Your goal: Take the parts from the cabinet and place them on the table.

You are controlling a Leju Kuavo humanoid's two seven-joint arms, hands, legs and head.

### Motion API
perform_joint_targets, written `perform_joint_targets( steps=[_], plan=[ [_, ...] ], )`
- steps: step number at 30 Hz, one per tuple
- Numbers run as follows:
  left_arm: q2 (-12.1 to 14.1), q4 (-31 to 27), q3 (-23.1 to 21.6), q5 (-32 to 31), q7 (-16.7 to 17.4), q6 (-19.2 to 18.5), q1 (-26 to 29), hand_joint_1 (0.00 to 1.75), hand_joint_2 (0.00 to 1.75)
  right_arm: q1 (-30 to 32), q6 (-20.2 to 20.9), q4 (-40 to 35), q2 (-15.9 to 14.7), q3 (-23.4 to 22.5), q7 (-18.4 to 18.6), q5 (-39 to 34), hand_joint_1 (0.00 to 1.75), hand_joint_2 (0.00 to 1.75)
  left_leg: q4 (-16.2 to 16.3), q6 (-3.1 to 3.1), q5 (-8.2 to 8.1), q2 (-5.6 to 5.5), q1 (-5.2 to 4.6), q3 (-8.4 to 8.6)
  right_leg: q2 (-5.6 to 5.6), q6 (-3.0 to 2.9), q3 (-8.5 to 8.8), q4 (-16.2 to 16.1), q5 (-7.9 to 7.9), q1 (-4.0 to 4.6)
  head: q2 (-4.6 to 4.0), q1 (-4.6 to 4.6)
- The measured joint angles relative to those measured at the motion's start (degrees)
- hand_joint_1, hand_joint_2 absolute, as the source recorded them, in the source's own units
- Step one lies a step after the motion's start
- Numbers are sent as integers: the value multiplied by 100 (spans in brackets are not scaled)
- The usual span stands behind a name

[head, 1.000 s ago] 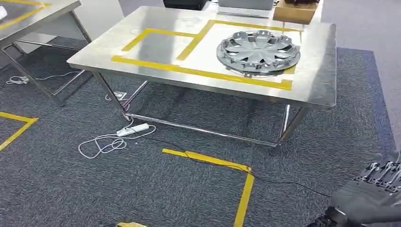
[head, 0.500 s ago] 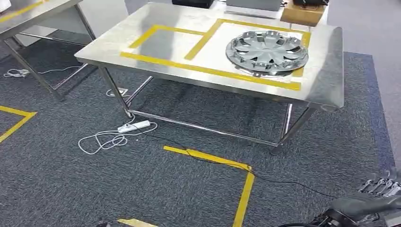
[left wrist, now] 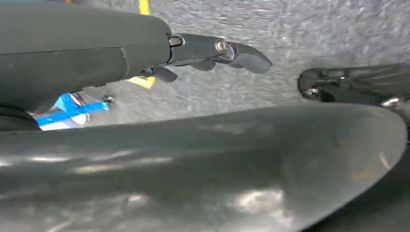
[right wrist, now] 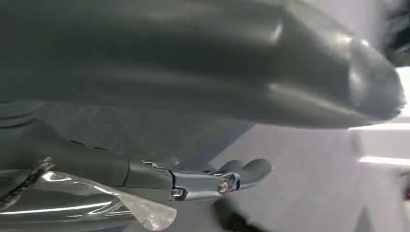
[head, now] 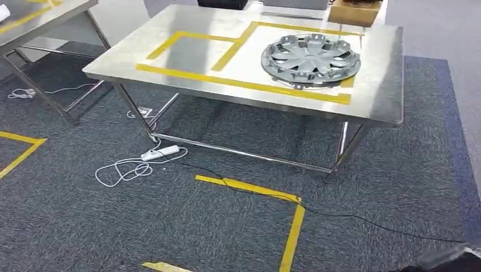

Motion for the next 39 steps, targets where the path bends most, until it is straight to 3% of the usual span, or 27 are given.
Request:
perform_joint_targets(
  steps=[1, 2, 4, 5, 6, 7, 9, 11, 12, 13, 15, 16, 17, 18, 19, 21, 23, 26, 27, 28, 30, 32, 33, 34, 36, 37, 39],
  plan=[
    [-142, -35, -2, 274, -524, 168, 37, 0, 0, -146, 106, 554, -4, -348, -37, -67, 0, 0, 428, -14, -138, -1, 4, -192, 1, 0, -6, 8, 0, 1, 0, -9],
    [-224, -51, 0, 490, -1229, 436, 39, 0, 0, -199, 263, 981, 0, -691, -96, -103, 0, 0, 556, -13, -123, -1, 3, -254, -14, 4, -4, 15, -3, 1, 0, -11],
    [-463, -42, 9, 733, -2326, 1075, -47, 0, 0, -193, 829, 1717, 46, -1257, -168, 42, 0, 0, 83, 6, 250, 1, 10, -37, -84, 12, 8, 19, -17, 0, 0, -4],
    [-536, -35, 20, 784, -2491, 1267, -86, 0, 0, -208, 1046, 2064, 55, -1426, -184, 245, 0, 0, -426, 23, 522, 0, 19, 221, -89, 17, 13, 20, -19, -2, 0, -4],
    [-578, -33, 42, 835, -2376, 1422, -115, 0, 0, -249, 1214, 2390, 55, -1506, -170, 493, 0, 0, -904, 43, 729, -8, 25, 469, -77, 22, 16, 24, -20, -2, 0, -8],
    [-621, -24, 87, 886, -2103, 1626, -154, 0, 0, -318, 1407, 2845, 33, -1530, -67, 911, 0, 0, -1125, 59, 648, -27, 13, 568, -20, 58, -3, 57, -26, 47, 0, -11],
    [-686, -15, 170, 953, -1791, 1765, -180, 0, 0, -444, 1572, 3574, -81, -1521, 398, 1528, 0, 0, -1155, 86, 629, -11, 6, 550, 20, 131, -56, 55, 7, 31, 0, 7],
    [-711, -9, 186, 916, -1713, 1555, -172, 0, 0, -505, 1543, 4092, -135, -1475, 906, 1950, 0, 0, -1184, 171, 662, -26, 1, 544, -1, 212, -46, 30, 17, 18, 0, 0],
    [-695, -11, 188, 904, -1659, 1465, -179, 0, 0, -515, 1601, 4315, -171, -1418, 1126, 2114, 0, 0, -1235, 229, 704, -20, 33, 560, 3, 245, -106, 85, -60, -1, 0, -6],
    [-674, -11, 192, 895, -1621, 1417, -193, 0, 0, -525, 1735, 4516, -203, -1366, 1336, 2214, 0, 0, -1240, 254, 714, -24, 29, 550, 5, 260, -202, 303, -243, 2, 0, 29],
    [-645, -11, 194, 828, -1535, 1334, -193, 0, 0, -579, 2163, 4842, -286, -1353, 1930, 2111, 0, 0, -1236, 273, 722, -11, 10, 525, 6, 277, -625, 1224, -712, 0, 0, 29],
    [-636, -11, 194, 797, -1513, 1321, -191, 0, 0, -582, 2371, 4953, -319, -1355, 2134, 2076, 0, 0, -1230, 276, 723, -3, 1, 513, 6, 286, -833, 1662, -867, 1, 0, 42],
    [-617, -11, 194, 797, -1483, 1321, -191, 0, 0, -570, 2510, 5049, -367, -1355, 2221, 2102, 0, 0, -1229, 276, 723, -3, -10, 509, 5, 286, -950, 1895, -889, 1, 0, 37],
    [-601, -11, 194, 797, -1469, 1323, -190, 0, 0, -567, 2470, 5121, -405, -1353, 2223, 2173, 0, 0, -1228, 276, 723, -3, -19, 513, 6, 276, -912, 1820, -768, 2, 0, 37],
    [-586, -11, 194, 806, -1452, 1349, -198, 0, 0, -571, 2310, 5162, -420, -1342, 2161, 2245, 0, 0, -1227, 276, 722, -5, -27, 519, 4, 259, -747, 1483, -538, 2, 0, 37],
    [-575, -11, 209, 861, -1424, 1415, -213, 0, 0, -605, 2077, 5215, -448, -1311, 1933, 2323, 0, 0, -1226, 268, 716, -9, -37, 546, 3, 199, -211, 428, -39, 9, 0, 42],
    [-571, -11, 256, 885, -1395, 1450, -226, 0, 0, -649, 2051, 5263, -463, -1292, 1701, 2373, 0, 0, -1193, 221, 692, -6, -82, 520, 17, 162, 21, 34, -81, 30, 0, 31],
    [-566, -11, 291, 931, -1375, 1531, -226, 0, 0, -657, 2009, 5309, -477, -1268, 1363, 2457, 0, 0, -1199, 152, 724, -2, -66, 517, 18, 110, 0, 50, -52, 42, 0, 29],
    [-566, -11, 299, 953, -1376, 1618, -231, 0, 0, -657, 2013, 5329, -470, -1254, 1173, 2494, 0, 0, -1158, 121, 663, -13, -56, 505, 1, 62, 20, 12, -19, -6, 0, 40],
    [-597, -9, 310, 963, -1360, 1746, -231, 0, 0, -673, 2081, 5344, -472, -1244, 1013, 2515, 0, 0, -997, 75, 522, -16, -57, 448, 2, 42, 17, 12, -16, -5, 0, -12],
    [-617, -9, 347, 983, -1223, 1941, -237, 0, 0, -706, 2218, 5378, -472, -1228, 898, 2568, 0, 0, -160, 12, 48, -14, -13, 93, 0, 17, 10, 15, -16, -1, 0, -35],
    [-615, -9, 391, 931, -1059, 1914, -228, 0, 0, -717, 2249, 5412, -472, -1213, 907, 2651, 0, 0, 592, -20, -198, -14, 2, -237, -3, 12, 8, 22, -19, 3, 0, -39],
    [-615, -9, 393, 859, -1009, 1839, -215, 0, 0, -722, 2245, 5425, -472, -1209, 922, 2670, 0, 0, 592, -24, -114, -14, 10, -234, -2, 12, 12, 28, -21, 3, 0, -35],
    [-610, -9, 391, 791, -950, 1795, -212, 0, 0, -726, 2236, 5438, -472, -1204, 937, 2692, 0, 0, 331, -20, 98, -14, 17, -117, 2, 13, 13, 35, -24, 3, 0, -39],
    [-608, -9, 391, 736, -901, 1778, -217, 0, 0, -727, 2212, 5455, -472, -1184, 951, 2721, 0, 0, -664, 9, 631, -14, 25, 348, 12, 32, 24, 55, -39, 0, 0, -41],
    [-608, -9, 391, 719, -857, 1830, -219, 0, 0, -730, 2122, 5460, -472, -1174, 948, 2743, 0, 0, -1036, 35, 671, -17, 24, 524, 12, 51, 20, 60, -49, 0, 0, -35],
    [-628, -9, 391, 673, -703, 2089, -245, 0, 0, -754, 1830, 5462, -472, -1160, 942, 2841, 0, 0, -1109, 74, 633, -24, 3, 522, 15, 114, -35, 98, -48, 39, 0, -24]
  ],
)
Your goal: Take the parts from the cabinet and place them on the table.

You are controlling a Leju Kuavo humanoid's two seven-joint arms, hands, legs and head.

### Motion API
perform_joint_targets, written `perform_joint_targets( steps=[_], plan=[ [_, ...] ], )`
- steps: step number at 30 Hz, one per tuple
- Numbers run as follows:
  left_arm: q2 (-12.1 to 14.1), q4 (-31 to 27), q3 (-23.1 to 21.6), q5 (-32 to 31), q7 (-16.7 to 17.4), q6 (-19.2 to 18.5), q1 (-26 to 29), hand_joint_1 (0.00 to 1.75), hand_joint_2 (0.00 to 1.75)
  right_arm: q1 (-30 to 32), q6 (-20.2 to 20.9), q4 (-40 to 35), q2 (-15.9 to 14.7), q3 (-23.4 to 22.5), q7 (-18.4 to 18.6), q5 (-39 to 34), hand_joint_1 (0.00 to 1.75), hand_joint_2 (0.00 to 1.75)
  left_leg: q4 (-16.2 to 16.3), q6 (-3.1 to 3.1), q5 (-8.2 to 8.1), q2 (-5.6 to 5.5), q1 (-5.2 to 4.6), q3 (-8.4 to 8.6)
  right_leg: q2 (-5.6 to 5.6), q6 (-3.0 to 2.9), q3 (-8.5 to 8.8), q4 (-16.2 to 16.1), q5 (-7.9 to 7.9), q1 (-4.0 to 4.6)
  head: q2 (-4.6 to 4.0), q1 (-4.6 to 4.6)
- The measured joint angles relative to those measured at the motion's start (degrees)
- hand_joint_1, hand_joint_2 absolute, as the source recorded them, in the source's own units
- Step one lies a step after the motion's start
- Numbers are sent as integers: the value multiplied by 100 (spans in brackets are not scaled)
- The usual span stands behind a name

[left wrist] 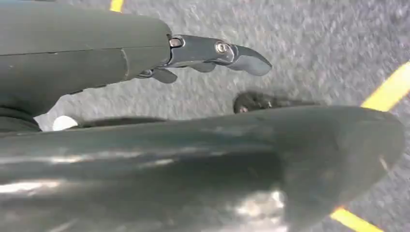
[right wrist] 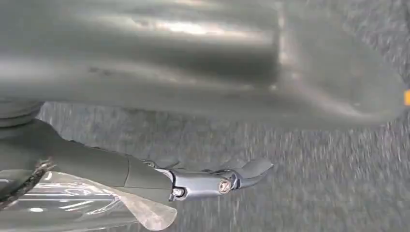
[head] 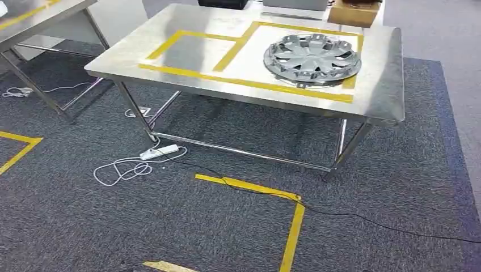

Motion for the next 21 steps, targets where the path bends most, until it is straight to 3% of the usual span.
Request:
perform_joint_targets(
  steps=[2, 3, 4, 5, 7, 8, 9, 10, 12, 13, 14, 15, 18, 20, 21],
  plan=[
    [-4, 0, 0, -40, 127, 246, 21, 0, 0, -5, -40, 17, 0, 33, 4, 73, 0, 0, 1, 63, 0, -1, -19, -13, 0, 60, 7, -24, 13, -15, 0, -6],
    [-15, 0, -2, -48, 156, 292, 25, 0, 0, -13, -33, 20, 0, 37, 9, 92, 0, 0, -48, 120, 38, 5, 15, -6, 5, 97, -5, -9, -15, -14, 0, -17],
    [-18, 0, -2, -55, 171, 322, 14, 0, 0, -17, -18, 26, 0, 37, 20, 101, 0, 0, -58, 144, 52, 14, 24, -8, -1, 126, -92, 98, -120, -26, 0, 11],
    [-18, 0, -2, -61, 180, 329, 4, 0, 0, -28, -3, 35, -2, 39, 44, 119, 0, 0, -58, 170, 60, 14, 24, -21, -4, 138, -203, 351, -307, -27, 0, 42],
    [-18, 0, -20, -177, 228, 294, -1, 0, 0, -46, 6, 59, -2, 50, 168, 175, 0, 0, -58, 196, 68, 19, 11, -48, -2, 159, -642, 1300, -766, -33, 0, 39],
    [-11, 0, -50, -253, 273, 237, 3, 0, 0, -45, 6, 76, -2, 63, 235, 216, 0, 0, -56, 197, 68, -5, 5, -57, -3, 167, -809, 1651, -879, -34, 0, 46],
    [-2, 0, -96, -311, 342, 215, 10, 0, 0, -38, 10, 87, -2, 79, 306, 250, 0, 0, -55, 197, 68, -19, 2, -57, -3, 165, -865, 1768, -850, -34, 0, 37],
    [9, 0, -146, -367, 441, 226, 13, 0, 0, -32, 15, 96, -4, 87, 391, 302, 0, 0, -53, 196, 68, -52, 1, -54, -2, 155, -783, 1615, -689, -34, 0, 46],
    [17, 0, -177, -418, 566, 291, 4, 0, 0, -41, 21, 105, -9, 120, 442, 339, 0, 0, -48, 192, 70, -144, -1, -40, 57, 114, -340, 749, -191, -34, 0, 44],
    [20, 0, -206, -429, 608, 320, -2, 0, 0, -43, 26, 107, -11, 144, 448, 355, 0, 0, -47, 184, 73, -193, 1, -37, 210, 81, -86, 257, 13, -35, 0, 46],
    [17, 0, -241, -439, 648, 342, -12, 0, 0, -45, 36, 114, -20, 157, 461, 372, 0, 0, -31, 149, 70, -227, -36, -59, 391, 56, 2, 74, -69, -47, 0, 40],
    [20, 0, -260, -450, 685, 377, -29, 0, 0, -46, 43, 122, -20, 170, 463, 383, 0, 0, -6, 119, 82, -289, -21, -101, 341, 61, 99, -31, -97, -52, 0, 42],
    [24, 0, -262, -450, 774, 458, -18, 0, 0, -46, 102, 127, -24, 181, 472, 387, 0, 0, -15, 9, 134, -410, 3, -144, 236, 11, 69, -14, -67, -38, 0, 37],
    [7, 0, -262, -448, 870, 721, -21, 0, 0, -51, 165, 127, -26, 186, 470, 389, 0, 0, 257, -45, -101, -158, -3, -249, 113, -56, 106, -59, -46, -74, 0, -12],
    [-9, 0, -262, -446, 907, 839, -36, 0, 0, -45, 189, 127, -35, 186, 472, 389, 0, 0, 659, -73, -326, -95, 10, -434, 41, -72, 107, -54, -56, -71, 0, -46]
  ],
)
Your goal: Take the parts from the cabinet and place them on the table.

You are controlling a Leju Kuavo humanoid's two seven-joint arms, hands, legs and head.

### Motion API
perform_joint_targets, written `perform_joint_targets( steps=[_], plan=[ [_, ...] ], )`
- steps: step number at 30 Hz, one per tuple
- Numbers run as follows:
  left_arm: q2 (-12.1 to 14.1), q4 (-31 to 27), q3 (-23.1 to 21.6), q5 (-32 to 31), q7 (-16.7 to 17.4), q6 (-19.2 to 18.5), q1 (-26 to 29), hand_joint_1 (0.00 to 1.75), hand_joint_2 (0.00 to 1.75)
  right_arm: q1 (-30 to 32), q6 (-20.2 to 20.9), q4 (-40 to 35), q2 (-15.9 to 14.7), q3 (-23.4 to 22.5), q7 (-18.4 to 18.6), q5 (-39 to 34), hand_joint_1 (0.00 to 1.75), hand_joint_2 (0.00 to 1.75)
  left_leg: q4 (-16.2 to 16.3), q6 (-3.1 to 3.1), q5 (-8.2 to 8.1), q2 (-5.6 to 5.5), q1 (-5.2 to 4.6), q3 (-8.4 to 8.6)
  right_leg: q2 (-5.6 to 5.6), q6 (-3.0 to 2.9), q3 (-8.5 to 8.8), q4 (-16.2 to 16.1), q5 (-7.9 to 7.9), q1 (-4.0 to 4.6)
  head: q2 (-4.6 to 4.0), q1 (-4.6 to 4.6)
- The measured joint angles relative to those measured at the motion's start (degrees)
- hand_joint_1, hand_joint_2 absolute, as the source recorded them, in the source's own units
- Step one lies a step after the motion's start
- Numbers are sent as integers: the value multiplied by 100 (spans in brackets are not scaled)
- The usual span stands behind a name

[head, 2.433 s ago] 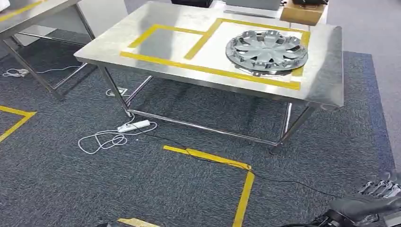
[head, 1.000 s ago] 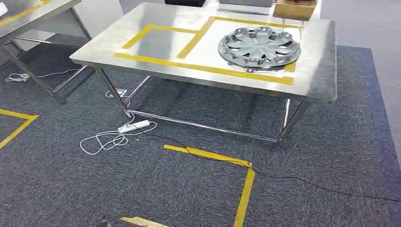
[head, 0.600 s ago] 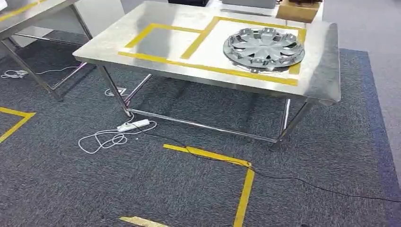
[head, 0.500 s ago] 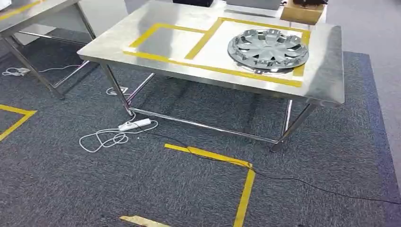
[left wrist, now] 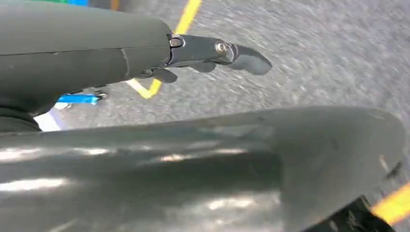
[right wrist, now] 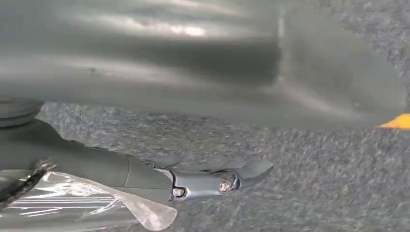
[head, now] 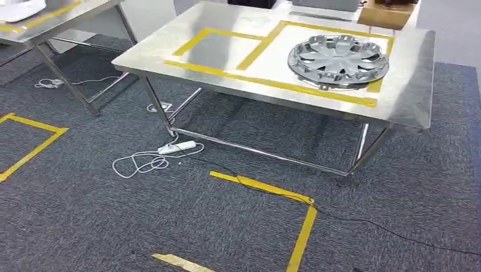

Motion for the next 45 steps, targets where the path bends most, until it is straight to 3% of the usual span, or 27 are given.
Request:
perform_joint_targets(
  steps=[2, 3, 4, 6, 7, 8, 12, 13, 15, 17, 19, 20, 22, 23, 24, 27, 28, 29, 30, 32, 34, 35, 37, 38, 39, 43, 45],
  plan=[
    [-18, 2, 0, 9, 39, 106, -12, 0, 0, 5, 22, 0, -9, 2, 0, 0, 0, 0, 905, -40, -375, 45, 13, -424, -150, -23, 1, 4, -17, 15, 0, 7],
    [-24, 2, 0, 13, 53, 121, -6, 0, 0, 1, 31, 0, -15, 2, 0, 2, 0, 0, 1123, -48, -404, 60, 16, -523, -212, -27, 3, 6, -21, 19, 0, 7],
    [-29, 2, 0, 15, 61, 132, 9, 0, 0, -2, 33, 0, -18, 2, -2, 2, 0, 0, 1054, -48, -281, 74, 17, -477, -277, -26, 13, 6, -28, 24, 0, 9],
    [-33, 2, 0, 13, 64, 143, 12, 0, 0, -10, 33, 0, -20, 2, -2, 2, 0, 0, 260, -12, 195, 132, 14, -76, -390, -10, 50, 6, -51, 33, 0, 9],
    [-33, 2, 0, 15, 64, 143, 6, 0, 0, -12, 35, 0, -20, 2, -2, 2, 0, 0, -225, 19, 414, 239, 2, 177, -438, 2, 77, 6, -68, 37, 0, 7],
    [-35, 2, 0, 15, 64, 143, -7, 0, 0, -10, 35, 0, -20, 4, -2, 2, 0, 0, -556, 56, 391, 514, -46, 364, -492, 25, 98, 6, -88, 57, 0, 9],
    [-48, 2, 0, 13, 107, 169, -14, 0, 0, -29, 31, 0, -26, 7, -7, 7, 0, 0, -635, 151, 382, 365, -91, 315, -713, 117, 117, 15, -123, 94, 0, 18],
    [-55, 4, 0, 11, 156, 195, -4, 0, 0, -40, 31, 0, -26, 11, -9, 13, 0, 0, -693, 213, 426, 301, -37, 341, -727, 162, 85, 30, -179, 85, 0, 7],
    [-61, 4, 0, -7, 264, 274, -19, 0, 0, -56, 33, 0, -42, 20, -11, 31, 0, 0, -695, 266, 448, 213, -29, 317, -246, 205, -116, 500, -520, 53, 0, 81],
    [-74, 13, 0, -31, 382, 318, -47, 0, 0, -42, 35, 2, -55, 20, -7, 33, 0, 0, -694, 288, 459, 72, -36, 286, -87, 225, -596, 1483, -939, 39, 0, 90],
    [-72, 15, 0, -72, 529, 399, -38, 0, 0, -27, 51, 4, -57, 24, -9, 39, 0, 0, -690, 288, 462, -70, -39, 284, -56, 226, -826, 1855, -936, 40, 0, 90],
    [-70, 15, 0, -90, 595, 438, -36, 0, 0, -28, 48, 4, -61, 24, -15, 48, 0, 0, -687, 284, 464, -151, -39, 289, -49, 217, -736, 1611, -697, 39, 0, 88],
    [-74, 15, 0, -94, 526, 415, -40, 0, 0, -32, 22, 2, -72, 31, -26, 57, 0, 0, -679, 279, 466, -307, -36, 310, 79, 188, -291, 617, -118, 28, 0, 88],
    [-81, 15, 0, -46, 276, 241, -35, 0, 0, -29, 7, 2, -79, 31, -9, 55, 0, 0, -675, 263, 467, -361, -29, 301, 352, 171, -128, 225, -12, 7, 0, 94],
    [-72, 15, 0, 9, -136, -78, -39, 0, 0, -17, -23, 4, -83, 31, 26, 44, 0, 0, -633, 222, 459, -440, -65, 262, 443, 160, -63, 93, -72, -14, 0, 83],
    [-44, 15, 0, 59, -550, -447, 0, 0, 0, -10, -89, 4, -83, 28, 44, 33, 0, 0, -649, 107, 520, -599, -20, 196, 298, 100, -11, 97, -97, 29, 0, 85],
    [-15, 15, 0, 66, -559, -460, 13, 0, 0, -9, -107, 4, -74, 26, 42, 35, 0, 0, -620, 80, 496, -603, -32, 187, 222, 50, 1, 46, -65, -17, 0, 88],
    [-15, 15, 0, 68, -566, -467, 36, 0, 0, -10, -118, 4, -74, 24, 42, 37, 0, 0, -512, 45, 394, -292, -48, 151, 155, 24, 27, 29, -55, -17, 0, 72],
    [-11, 15, 0, 74, -570, -471, 40, 0, 0, -2, -118, 4, -74, 24, 37, 37, 0, 0, -236, 13, 206, -107, -43, 32, 88, -8, 40, 27, -65, -12, 0, 18],
    [-2, 15, -2, 76, -572, -478, 24, 0, 0, 31, -118, 7, -74, 22, 39, 37, 0, 0, 684, -41, -232, 32, -24, -399, -113, -40, 55, 32, -91, 7, 0, 13],
    [2, 15, 0, 76, -570, -478, 41, 0, 0, 25, -120, 11, -74, 22, 42, 37, 0, 0, 1125, -69, -304, 64, -3, -607, -280, -44, 65, 35, -114, 17, 0, 11],
    [4, 15, 0, 83, -561, -469, 56, 0, 0, 16, -120, 11, -74, 22, 42, 37, 0, 0, 964, -64, -144, 79, 2, -522, -354, -39, 78, 35, -128, 20, 0, 11],
    [15, 15, 0, 85, -518, -452, 64, 0, 0, 3, -111, 11, -74, 24, 44, 48, 0, 0, 96, -20, 350, 166, -4, -71, -490, -23, 137, 35, -165, 28, 0, 9],
    [20, 15, 0, 85, -498, -445, 60, 0, 0, -1, -102, 13, -72, 22, 44, 55, 0, 0, -358, 24, 530, 360, -23, 169, -548, -6, 168, 34, -194, 35, 0, 13],
    [22, 15, 0, 85, -459, -426, 36, 0, 0, 0, -89, 15, -72, 24, 46, 63, 0, 0, -513, 46, 430, 557, -99, 257, -605, 41, 134, 51, -230, 87, 0, 7],
    [35, 15, 2, 96, -367, -362, 46, 0, 0, -49, -65, 20, -72, 24, 52, 103, 0, 0, -618, 174, 421, 329, -97, 235, -852, 146, 234, 30, -275, 92, 0, 15],
    [37, 15, 4, 98, -356, -349, 54, 0, 0, -55, -65, 20, -72, 24, 48, 105, 0, 0, -661, 241, 463, 230, -45, 255, -268, 198, 82, 328, -543, 51, 0, 50]
  ],
)
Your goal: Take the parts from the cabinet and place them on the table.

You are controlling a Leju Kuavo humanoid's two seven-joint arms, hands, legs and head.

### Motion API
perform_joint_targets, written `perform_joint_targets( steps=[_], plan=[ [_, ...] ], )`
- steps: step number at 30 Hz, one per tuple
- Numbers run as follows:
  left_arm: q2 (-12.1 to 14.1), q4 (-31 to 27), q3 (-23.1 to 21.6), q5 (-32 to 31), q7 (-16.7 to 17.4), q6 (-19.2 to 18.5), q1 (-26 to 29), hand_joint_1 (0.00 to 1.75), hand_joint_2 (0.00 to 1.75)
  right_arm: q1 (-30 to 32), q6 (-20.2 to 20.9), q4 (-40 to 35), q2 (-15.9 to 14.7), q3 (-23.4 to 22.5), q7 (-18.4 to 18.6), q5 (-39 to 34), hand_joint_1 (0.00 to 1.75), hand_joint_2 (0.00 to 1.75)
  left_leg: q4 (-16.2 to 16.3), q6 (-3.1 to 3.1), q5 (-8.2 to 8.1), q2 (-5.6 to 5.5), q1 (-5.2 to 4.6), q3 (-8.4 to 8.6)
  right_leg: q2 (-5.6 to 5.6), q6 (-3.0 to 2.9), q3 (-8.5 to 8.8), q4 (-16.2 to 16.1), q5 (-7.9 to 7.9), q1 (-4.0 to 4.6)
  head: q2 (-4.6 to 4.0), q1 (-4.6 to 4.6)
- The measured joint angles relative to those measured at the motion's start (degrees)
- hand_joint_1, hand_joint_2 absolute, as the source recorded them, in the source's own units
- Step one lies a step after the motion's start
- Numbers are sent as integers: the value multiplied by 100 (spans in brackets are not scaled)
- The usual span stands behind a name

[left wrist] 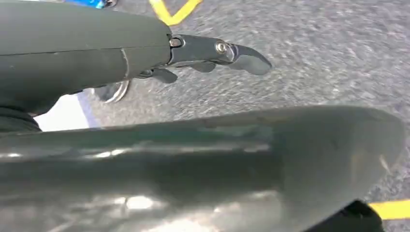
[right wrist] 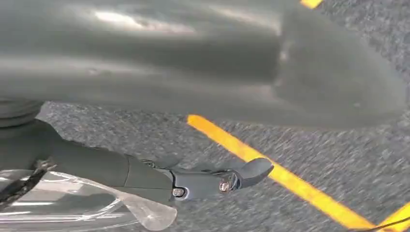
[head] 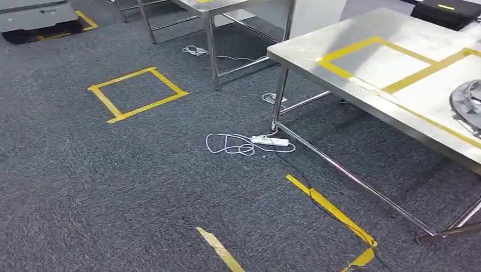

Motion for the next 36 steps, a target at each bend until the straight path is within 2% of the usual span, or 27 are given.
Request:
perform_joint_targets(
  steps=[1, 3, 4, 5, 6, 7, 8, 9, 13, 14, 15, 16, 18, 19, 20, 22, 23, 24, 25, 28, 29, 30, 31, 32, 34, 35, 36],
  plan=[
    [-2, 0, 0, 0, 2, 0, -19, 0, 0, 13, 0, 4, 0, 0, 0, -2, 0, 0, 0, 21, 5, -63, 4, -14, 129, 11, -197, 415, -206, -10, 0, 15],
    [-4, 0, 2, 0, 11, 0, -32, 0, 0, 45, 0, 11, 0, 0, 11, 0, 0, 0, 2, 34, 7, -222, 2, -22, 210, 27, -703, 1378, -546, -16, 0, 24],
    [-2, 0, 2, -2, 18, 2, -30, 0, 0, 58, 0, 11, 0, 0, 11, 0, 0, 0, 2, 34, 7, -301, 3, -16, 215, 38, -844, 1573, -530, -17, 0, 20],
    [-2, 0, 2, 0, 37, 9, -24, 0, 0, 65, 0, 15, 0, 0, 11, 2, 0, 0, 4, 34, 7, -382, 4, -6, 215, 46, -855, 1486, -364, -26, 0, 18],
    [-2, 0, 2, 0, 50, 26, -20, 0, 0, 61, 4, 15, 0, 0, 9, 2, 0, 0, 9, 32, 5, -460, 9, 3, 223, 48, -757, 1176, -106, -39, 0, 20],
    [-2, 0, 2, 0, 68, 35, -20, 0, 0, 55, 13, 15, 0, 0, -2, 2, 0, 0, 20, 19, -3, -552, 16, 15, 282, 57, -546, 645, 226, -62, 0, 15],
    [-2, 0, 2, 0, 85, 35, -25, 0, 0, 53, 24, 15, 0, 0, -7, 7, 0, 0, 37, -2, -12, -623, 25, 14, 467, 65, -354, 169, 474, -95, 0, 24],
    [0, 0, 2, 0, 103, 39, -36, 0, 0, 56, 35, 22, 0, 2, -7, 15, 0, 0, 80, -53, -35, -695, -3, -12, 801, 66, -267, -51, 426, -123, 0, 20],
    [4, 0, 2, 2, 122, 65, -13, 0, 0, 49, 39, 31, 0, 0, -19, 44, 0, 0, 98, -207, 24, -959, 48, -120, 603, -75, -178, -118, 422, -89, 0, 18],
    [11, 0, 2, 2, 124, 74, -5, 0, 0, 42, 42, 31, 7, 0, -24, 48, 0, 0, 174, -218, -42, -840, 51, -124, 498, -133, -152, -164, 455, -118, 0, 13],
    [9, 2, 2, 2, 125, 79, -4, 0, 0, 43, 44, 31, 7, 0, -26, 48, 0, 0, 334, -245, -161, -508, 14, -192, 444, -150, -138, -177, 454, -108, 0, -20],
    [9, 0, 4, 2, 133, 79, -19, 0, 0, 48, 50, 31, 7, 0, -33, 50, 0, 0, 694, -277, -389, -305, 19, -363, 344, -196, -134, -177, 443, -87, 0, -61],
    [9, 0, 2, 2, 137, 111, -47, 0, 0, 72, 61, 31, 7, 0, -33, 55, 0, 0, 1573, -304, -793, -186, 35, -769, 136, -223, -133, -175, 425, -61, 0, -55],
    [-4, 0, 4, 2, 166, 201, -44, 0, 0, 72, 68, 31, 5, 0, -31, 55, 0, 0, 1868, -312, -861, -168, 43, -897, 39, -232, -133, -173, 417, -52, 0, -55],
    [-11, 2, 4, 2, 188, 275, -32, 0, 0, 64, 81, 31, 4, 0, -31, 57, 0, 0, 1848, -311, -781, -159, 49, -872, -40, -231, -126, -173, 410, -48, 0, -55],
    [-31, 2, 7, 9, 197, 361, -13, 0, 0, 43, 114, 31, 4, 0, -20, 63, 0, 0, 1136, -271, -338, -101, 45, -492, -177, -221, -95, -173, 387, -36, 0, -59],
    [-44, 2, 7, 11, 197, 378, -18, 0, 0, 41, 114, 31, 7, 0, -20, 70, 0, 0, 606, -227, -100, 26, 29, -207, -246, -206, -65, -174, 368, -34, 0, -57],
    [-50, 2, 7, 9, 194, 383, -26, 0, 0, 42, 116, 31, 7, 0, -13, 81, 0, 0, 260, -178, -67, 322, -19, -34, -302, -187, -47, -176, 351, -24, 0, -57],
    [-65, 2, 7, 11, 192, 385, -54, 0, 0, 48, 116, 31, 6, 0, -9, 92, 0, 0, 120, -148, -123, 346, -70, 19, -366, -138, -52, -149, 311, 24, 0, -70],
    [-70, 2, 9, 17, 177, 361, -34, 0, 0, 22, 94, 31, 7, 0, -4, 114, 0, 0, 140, -86, -120, 169, -81, -46, -562, -69, -10, -200, 315, 23, 0, -48],
    [-66, 2, 9, 17, 166, 339, -22, 0, 0, 10, 94, 31, 7, 2, -2, 122, 0, 0, 44, -26, -69, 94, -17, 9, -517, -21, -46, -180, 253, 4, 0, -61],
    [-63, 2, 9, 20, 166, 341, -16, 0, 0, 2, 92, 31, 7, 2, -2, 131, 0, 0, 24, -5, -56, 53, -17, 18, -191, -5, -72, -66, 157, -11, 0, -13],
    [-68, 2, 9, 20, 162, 343, -31, 0, 0, 5, 92, 31, 7, 2, -4, 131, 0, 0, 24, 25, -45, 0, -11, 6, 25, -2, -214, 246, -35, -18, 0, 0],
    [-74, 2, 9, 20, 140, 324, -50, 0, 0, 15, 94, 31, 7, 2, -2, 131, 0, 0, 25, 38, -38, -78, -7, -5, 140, 9, -444, 722, -261, -23, 0, 4],
    [-76, 4, 9, 20, 92, 218, -53, 0, 0, 47, 94, 33, 7, 2, 11, 136, 0, 0, 30, 50, -37, -238, -9, -7, 215, 28, -884, 1551, -522, -21, 0, 4],
    [-68, 4, 9, 15, 83, 140, -46, 0, 0, 63, 92, 33, 7, 2, 13, 140, 0, 0, 31, 50, -38, -320, -8, 1, 219, 34, -965, 1630, -450, -23, 0, 0],
    [-61, 2, 9, -2, 76, 85, -39, 0, 0, 63, 92, 33, 7, 2, 13, 142, 0, 0, 33, 49, -38, -407, -5, 10, 221, 34, -915, 1429, -236, -29, 0, 0]
  ],
)
